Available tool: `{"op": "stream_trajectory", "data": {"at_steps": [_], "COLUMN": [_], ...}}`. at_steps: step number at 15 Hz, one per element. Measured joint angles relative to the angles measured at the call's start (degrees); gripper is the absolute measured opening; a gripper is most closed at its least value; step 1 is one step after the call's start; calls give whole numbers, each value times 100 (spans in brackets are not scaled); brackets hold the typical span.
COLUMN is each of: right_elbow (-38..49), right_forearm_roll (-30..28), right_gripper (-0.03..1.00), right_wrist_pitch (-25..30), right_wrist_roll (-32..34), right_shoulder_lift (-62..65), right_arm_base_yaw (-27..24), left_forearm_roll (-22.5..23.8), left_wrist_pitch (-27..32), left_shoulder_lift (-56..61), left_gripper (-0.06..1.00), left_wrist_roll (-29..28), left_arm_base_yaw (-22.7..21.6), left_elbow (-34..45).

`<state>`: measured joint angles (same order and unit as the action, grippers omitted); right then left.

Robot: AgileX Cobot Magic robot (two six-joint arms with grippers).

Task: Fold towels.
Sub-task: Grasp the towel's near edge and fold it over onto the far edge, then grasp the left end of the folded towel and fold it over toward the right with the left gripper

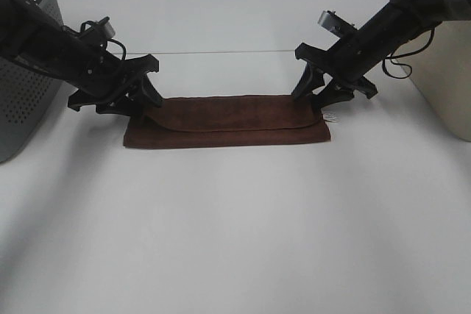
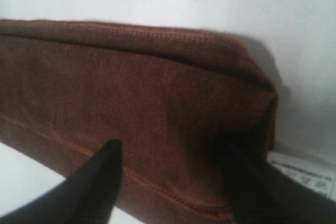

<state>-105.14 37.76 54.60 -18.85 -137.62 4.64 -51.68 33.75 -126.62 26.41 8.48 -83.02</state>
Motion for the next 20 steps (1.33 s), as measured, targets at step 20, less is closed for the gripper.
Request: {"op": "stream_trajectory", "data": {"at_steps": [20], "right_elbow": [-17], "right_forearm_roll": [-1455], "right_gripper": [81], "right_wrist_pitch": [951], "right_wrist_roll": [745], "right_shoulder_lift": [728], "right_arm_base_yaw": [0], "left_forearm_roll": [1765], "left_wrist_pitch": [195], "left_shoulder_lift": [-29], "left_gripper": [80], "left_wrist_roll": [-1942], "left_arm_base_yaw": [-11], "left_elbow": [-34]}}
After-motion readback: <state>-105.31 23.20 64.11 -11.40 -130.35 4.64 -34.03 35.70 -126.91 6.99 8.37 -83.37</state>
